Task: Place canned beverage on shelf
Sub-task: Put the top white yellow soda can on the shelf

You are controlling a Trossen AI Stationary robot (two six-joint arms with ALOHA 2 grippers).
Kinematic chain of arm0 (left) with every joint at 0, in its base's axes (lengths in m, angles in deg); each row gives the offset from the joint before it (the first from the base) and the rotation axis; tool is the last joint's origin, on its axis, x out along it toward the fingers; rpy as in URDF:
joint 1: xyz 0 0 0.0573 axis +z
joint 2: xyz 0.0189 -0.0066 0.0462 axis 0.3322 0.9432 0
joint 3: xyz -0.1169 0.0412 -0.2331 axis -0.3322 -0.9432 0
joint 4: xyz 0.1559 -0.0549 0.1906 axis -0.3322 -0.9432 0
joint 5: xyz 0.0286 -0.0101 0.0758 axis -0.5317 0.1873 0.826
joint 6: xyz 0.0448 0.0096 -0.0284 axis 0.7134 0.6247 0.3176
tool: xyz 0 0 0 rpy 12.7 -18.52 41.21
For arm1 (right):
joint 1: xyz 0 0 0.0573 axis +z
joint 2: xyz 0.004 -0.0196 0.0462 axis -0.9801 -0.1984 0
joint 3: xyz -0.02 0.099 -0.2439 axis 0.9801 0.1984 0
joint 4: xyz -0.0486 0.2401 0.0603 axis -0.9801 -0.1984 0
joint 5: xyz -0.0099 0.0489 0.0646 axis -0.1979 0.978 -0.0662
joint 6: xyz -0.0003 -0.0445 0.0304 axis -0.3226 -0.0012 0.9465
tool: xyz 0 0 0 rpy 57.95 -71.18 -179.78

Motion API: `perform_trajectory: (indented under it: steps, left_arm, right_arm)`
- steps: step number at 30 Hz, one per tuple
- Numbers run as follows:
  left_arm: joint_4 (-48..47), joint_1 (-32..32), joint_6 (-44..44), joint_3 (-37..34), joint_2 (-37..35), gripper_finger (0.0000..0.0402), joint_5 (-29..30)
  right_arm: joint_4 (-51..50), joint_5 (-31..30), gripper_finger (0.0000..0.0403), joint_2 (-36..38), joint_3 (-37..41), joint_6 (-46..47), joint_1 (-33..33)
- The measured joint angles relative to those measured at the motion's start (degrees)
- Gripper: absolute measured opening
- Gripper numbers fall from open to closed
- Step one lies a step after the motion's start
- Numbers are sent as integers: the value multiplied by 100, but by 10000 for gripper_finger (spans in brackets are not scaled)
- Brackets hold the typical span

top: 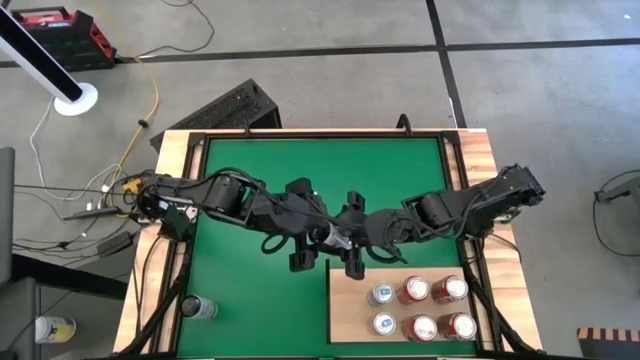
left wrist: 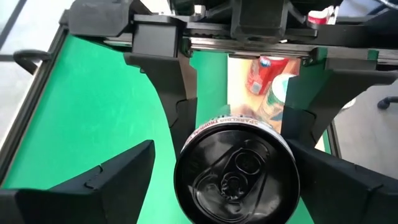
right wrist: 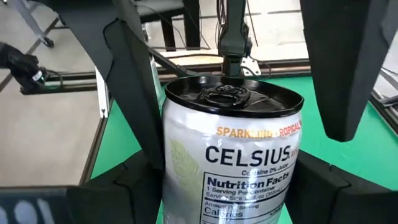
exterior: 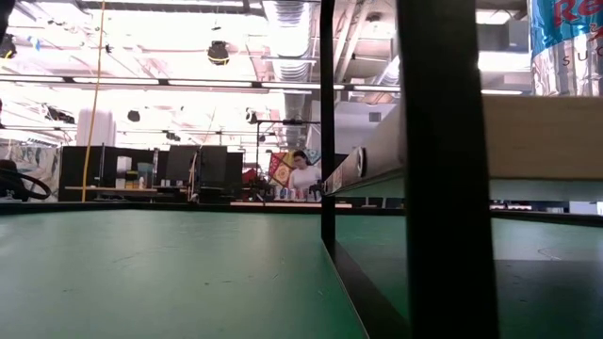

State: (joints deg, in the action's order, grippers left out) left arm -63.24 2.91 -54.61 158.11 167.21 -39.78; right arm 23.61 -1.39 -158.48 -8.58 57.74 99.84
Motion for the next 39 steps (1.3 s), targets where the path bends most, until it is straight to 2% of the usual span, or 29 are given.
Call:
perform_trajectory:
  steps: [10, 13, 15, 18, 22, 26, 33, 39]
  left_arm:
    - [-14, -11, -15, 162, 0, 342, 458]
    - [75, -24, -162, 164, -5, 343, 807]
    - [137, -31, -271, 171, -300, 343, 1177]
    - [189, -46, -526, 236, -545, 343, 1730]
    - [126, -65, -446, 175, -578, 343, 1770]
    - [26, -90, -355, 175, -845, 343, 1814]
    - [-747, -259, -655, 161, -1350, 343, 2348]
    - [-1402, -647, -1203, 85, -1784, 343, 3304]
  right_arm:
    - [-60, -61, 281, 27, 18, 68, -2]
    - [-233, -4, 279, 27, 33, 71, -6]
    - [-706, 89, 278, -30, 110, 33, 17]
    - [-876, 51, 278, -114, 101, 331, 39]
    - [-1218, -111, 278, -54, 53, 519, 56]
    - [-961, -77, 278, -107, 81, 502, 130]
    - [474, -227, 278, 138, 59, 389, 640]
    - [1070, -1245, 277, 381, 480, 288, 1399]
